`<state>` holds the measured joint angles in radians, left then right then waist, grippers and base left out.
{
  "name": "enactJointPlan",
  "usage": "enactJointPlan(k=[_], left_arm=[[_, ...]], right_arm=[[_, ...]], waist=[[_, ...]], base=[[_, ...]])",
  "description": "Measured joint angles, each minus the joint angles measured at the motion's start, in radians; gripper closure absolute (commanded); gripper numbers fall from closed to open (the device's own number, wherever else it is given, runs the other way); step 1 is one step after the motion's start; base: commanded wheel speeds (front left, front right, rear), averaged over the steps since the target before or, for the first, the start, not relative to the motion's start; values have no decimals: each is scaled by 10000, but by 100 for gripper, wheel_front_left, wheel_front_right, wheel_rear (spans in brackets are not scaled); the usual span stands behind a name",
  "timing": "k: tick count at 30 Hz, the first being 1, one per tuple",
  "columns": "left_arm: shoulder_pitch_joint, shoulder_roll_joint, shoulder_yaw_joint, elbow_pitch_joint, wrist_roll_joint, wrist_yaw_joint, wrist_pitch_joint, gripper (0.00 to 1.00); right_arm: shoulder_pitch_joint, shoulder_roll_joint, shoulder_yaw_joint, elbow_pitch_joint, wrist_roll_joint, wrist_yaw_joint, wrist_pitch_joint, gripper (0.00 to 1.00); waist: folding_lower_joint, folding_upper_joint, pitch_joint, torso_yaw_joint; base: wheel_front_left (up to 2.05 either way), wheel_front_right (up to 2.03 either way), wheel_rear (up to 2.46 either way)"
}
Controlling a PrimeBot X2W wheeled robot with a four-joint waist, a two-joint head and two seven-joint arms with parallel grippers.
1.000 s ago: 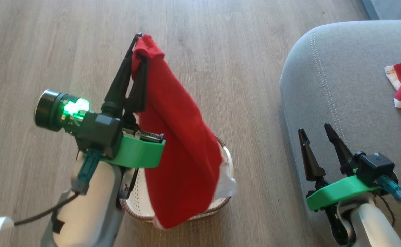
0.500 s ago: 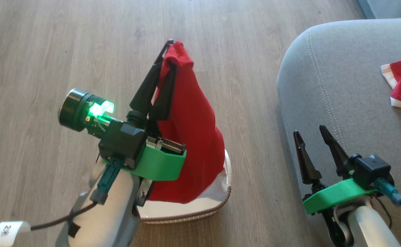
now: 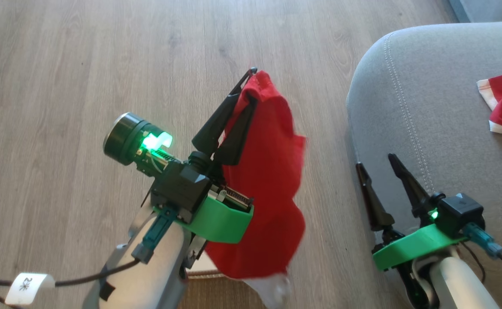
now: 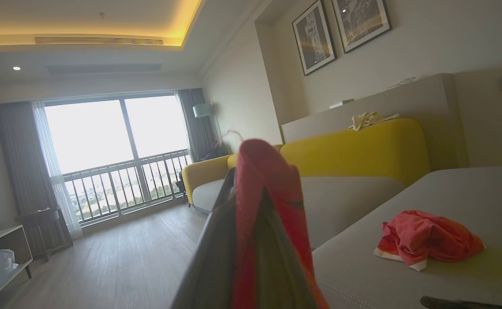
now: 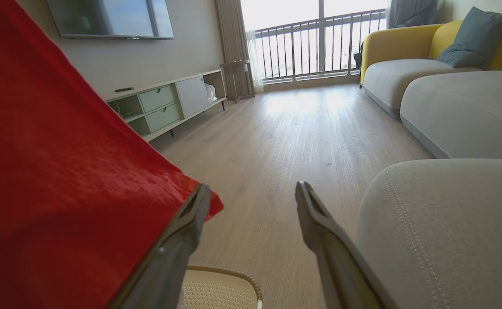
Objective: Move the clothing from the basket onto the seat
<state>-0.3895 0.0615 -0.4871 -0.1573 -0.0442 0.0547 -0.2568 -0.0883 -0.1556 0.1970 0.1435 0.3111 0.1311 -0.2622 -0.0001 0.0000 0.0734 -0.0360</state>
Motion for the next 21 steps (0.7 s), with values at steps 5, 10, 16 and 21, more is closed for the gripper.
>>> enactJointPlan(k=[5, 10, 16, 21], left_arm=[[-6, -4, 50, 2, 2, 0, 0, 100], [-134, -13, 48, 10, 33, -54, 0, 100], [-384, -40, 31, 107, 84, -109, 0, 100], [-402, -46, -102, 102, 155, -174, 0, 100]], right_arm=[[-1, -359, 922, -422, 276, 0, 0, 0], [3, -991, 1933, -1081, 690, 0, 0, 0], [-20, -1931, 3402, -1515, 736, 0, 0, 0], [-48, -2213, 3858, -1392, 460, 0, 0, 0]], waist=[[1, 0, 75, -18], [1, 0, 160, -25], [1, 0, 235, -54], [1, 0, 222, -34]], base=[[0, 0, 0], [0, 0, 0], [0, 0, 0], [0, 0, 0]])
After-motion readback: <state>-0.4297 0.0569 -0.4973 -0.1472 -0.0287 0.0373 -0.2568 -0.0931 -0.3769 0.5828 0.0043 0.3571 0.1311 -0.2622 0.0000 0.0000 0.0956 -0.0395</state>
